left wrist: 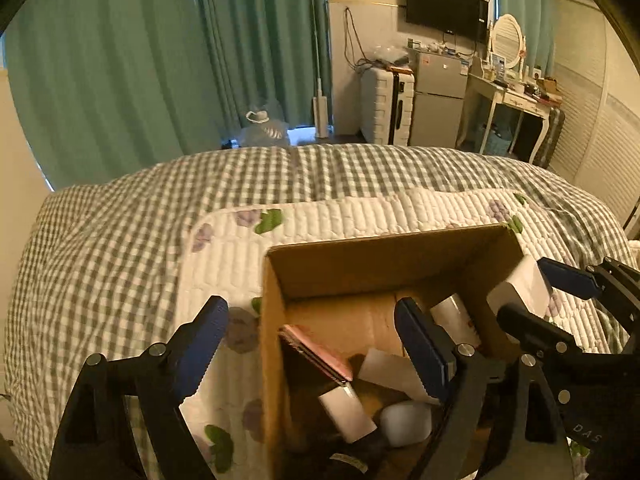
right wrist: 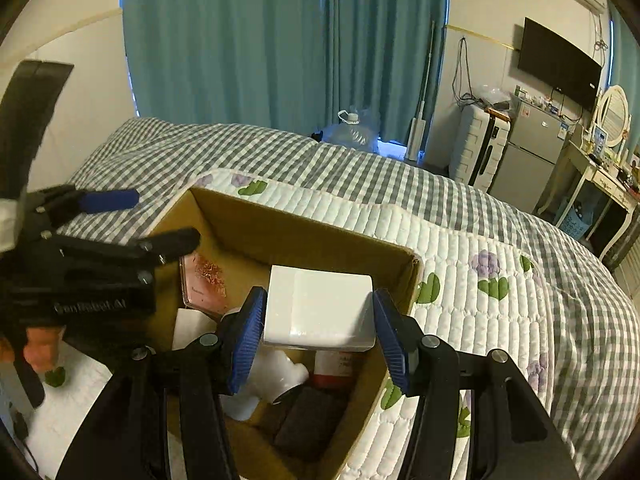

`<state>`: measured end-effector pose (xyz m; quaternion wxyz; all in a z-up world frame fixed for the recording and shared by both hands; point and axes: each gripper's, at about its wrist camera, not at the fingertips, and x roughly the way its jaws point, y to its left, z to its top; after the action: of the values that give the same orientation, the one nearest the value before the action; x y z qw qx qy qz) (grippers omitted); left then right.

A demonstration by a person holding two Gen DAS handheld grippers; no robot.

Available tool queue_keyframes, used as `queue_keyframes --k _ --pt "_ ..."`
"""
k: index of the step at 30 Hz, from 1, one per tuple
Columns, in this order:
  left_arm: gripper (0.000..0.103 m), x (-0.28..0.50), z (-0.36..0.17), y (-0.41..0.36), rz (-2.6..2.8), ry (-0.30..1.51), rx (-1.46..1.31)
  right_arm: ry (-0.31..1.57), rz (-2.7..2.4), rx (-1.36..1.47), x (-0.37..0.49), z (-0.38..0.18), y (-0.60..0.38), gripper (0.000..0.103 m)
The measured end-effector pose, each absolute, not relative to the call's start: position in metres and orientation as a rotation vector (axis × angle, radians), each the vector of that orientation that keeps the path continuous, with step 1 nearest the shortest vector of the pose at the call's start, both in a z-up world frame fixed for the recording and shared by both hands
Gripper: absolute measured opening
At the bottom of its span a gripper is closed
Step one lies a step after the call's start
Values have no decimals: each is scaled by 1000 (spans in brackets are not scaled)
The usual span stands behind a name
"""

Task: Organize rigid objects
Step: 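Place the pink card and white charger into the box, open both tools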

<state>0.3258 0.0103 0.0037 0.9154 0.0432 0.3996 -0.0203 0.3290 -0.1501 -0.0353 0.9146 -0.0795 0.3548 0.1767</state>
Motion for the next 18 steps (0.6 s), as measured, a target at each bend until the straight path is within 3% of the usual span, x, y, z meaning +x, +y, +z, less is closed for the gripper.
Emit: queue_keyframes --k 12,15,18 --pt "87 303 24 39 -22 760 37 788 368 -118 356 -59 -114 54" --pt "87 297 25 44 -18 747 36 779 350 -62 363 -58 -117 71" --pt "92 288 29 48 -25 741 17 757 325 -54 354 -46 -126 71"
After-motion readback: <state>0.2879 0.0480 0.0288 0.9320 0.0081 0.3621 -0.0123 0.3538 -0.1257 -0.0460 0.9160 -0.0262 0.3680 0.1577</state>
